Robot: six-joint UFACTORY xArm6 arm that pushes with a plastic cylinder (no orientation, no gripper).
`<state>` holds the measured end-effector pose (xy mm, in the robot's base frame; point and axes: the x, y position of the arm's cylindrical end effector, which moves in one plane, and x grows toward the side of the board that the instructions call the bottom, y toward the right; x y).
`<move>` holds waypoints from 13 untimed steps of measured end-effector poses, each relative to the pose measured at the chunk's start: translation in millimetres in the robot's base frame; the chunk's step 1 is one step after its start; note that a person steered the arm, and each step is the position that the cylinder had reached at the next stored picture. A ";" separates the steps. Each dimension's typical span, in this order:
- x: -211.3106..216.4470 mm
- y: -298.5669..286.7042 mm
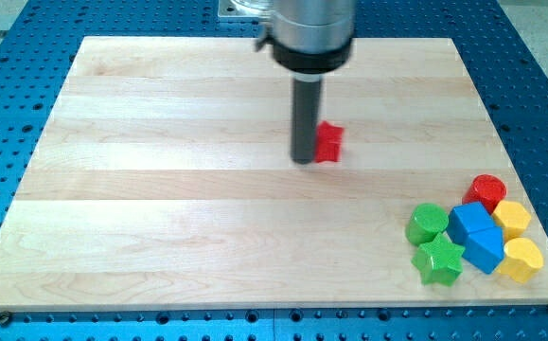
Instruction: Slide the red star horizontally to the red circle
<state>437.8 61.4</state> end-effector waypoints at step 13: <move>-76.2 44.3</move>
<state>361.6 105.7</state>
